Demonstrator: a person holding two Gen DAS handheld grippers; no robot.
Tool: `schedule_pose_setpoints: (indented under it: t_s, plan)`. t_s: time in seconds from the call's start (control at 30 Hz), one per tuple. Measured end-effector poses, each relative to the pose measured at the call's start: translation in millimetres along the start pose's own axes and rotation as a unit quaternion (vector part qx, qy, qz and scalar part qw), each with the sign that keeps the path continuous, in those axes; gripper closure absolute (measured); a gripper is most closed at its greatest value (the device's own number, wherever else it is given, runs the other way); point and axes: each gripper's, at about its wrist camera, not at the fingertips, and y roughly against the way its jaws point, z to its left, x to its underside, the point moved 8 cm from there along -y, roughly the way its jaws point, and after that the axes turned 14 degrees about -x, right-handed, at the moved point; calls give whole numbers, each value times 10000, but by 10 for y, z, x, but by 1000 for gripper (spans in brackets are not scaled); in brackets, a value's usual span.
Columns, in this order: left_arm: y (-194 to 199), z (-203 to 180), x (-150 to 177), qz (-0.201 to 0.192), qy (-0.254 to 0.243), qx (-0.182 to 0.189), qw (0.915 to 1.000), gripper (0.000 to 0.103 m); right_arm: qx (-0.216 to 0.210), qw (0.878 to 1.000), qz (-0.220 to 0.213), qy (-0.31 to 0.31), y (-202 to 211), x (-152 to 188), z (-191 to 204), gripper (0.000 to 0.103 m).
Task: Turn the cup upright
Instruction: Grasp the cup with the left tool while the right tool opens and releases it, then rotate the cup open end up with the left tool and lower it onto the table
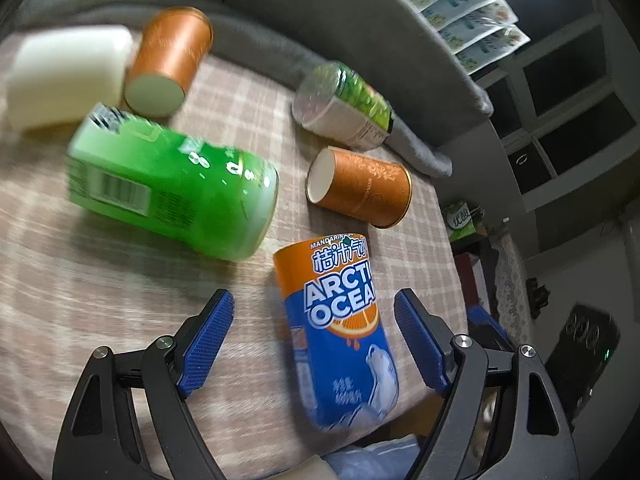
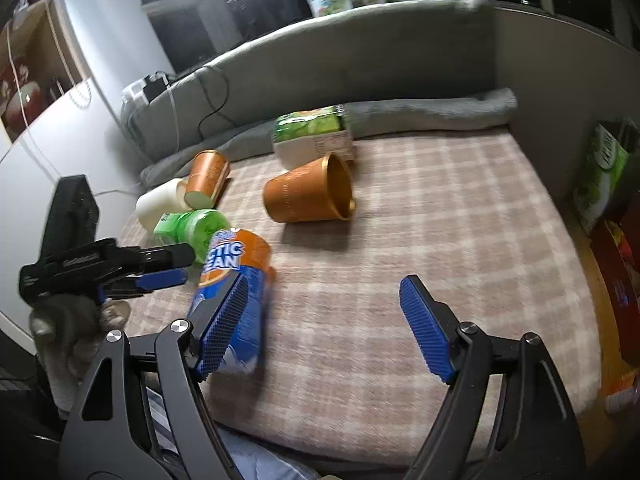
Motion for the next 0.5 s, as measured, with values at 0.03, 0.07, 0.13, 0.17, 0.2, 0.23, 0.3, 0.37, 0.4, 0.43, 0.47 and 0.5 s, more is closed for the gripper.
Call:
schedule_pose_setpoints:
  t_s: [0.03, 0.07, 0.13, 0.17, 0.2, 0.23, 0.3, 0.37, 0.4, 0.43, 0.47, 0.5]
  plan:
    - [-31, -8, -3, 30, 15, -2, 10000, 23, 21, 10000, -26, -50, 37, 13, -44, 22]
    - [-71, -21, -6, 55, 24, -20, 10000, 23, 33, 9999, -38, -99, 61, 30, -91, 22]
    - [-139, -53, -14, 93, 26, -61, 9999, 24, 48, 9998, -23, -183, 79, 68, -162, 22]
    - [-168, -65, -23, 105, 22, -84, 9999, 25, 56, 9997, -6, -226, 77, 90, -199, 22]
    - [-194, -70, -33, 116, 22, -104, 9999, 25, 60, 9996, 9, -262, 74, 106, -230, 22]
    - [-225, -83, -44, 127, 17, -130, 9998, 27, 55, 9995, 27, -298, 62, 117, -264, 22]
    - [-282, -99, -62, 156, -14, -164, 9997, 27, 51, 9993, 40, -371, 51, 141, -316, 22]
    - [-346, -102, -75, 212, -22, -197, 9996, 30, 44, 9991, 35, -431, 44, 157, -353, 22]
    - [-387, -96, -80, 263, -6, -198, 9995, 31, 34, 9989, 28, -461, 42, 163, -369, 22]
    - [-410, -96, -81, 302, 1, -172, 9994, 31, 23, 9988, 24, -479, 44, 169, -380, 22]
    - [-435, -107, -83, 342, -13, -139, 9993, 33, 22, 9988, 25, -489, 39, 171, -390, 22]
    - [-439, -117, -86, 342, -31, -133, 9993, 34, 28, 9987, 22, -503, 39, 173, -404, 22]
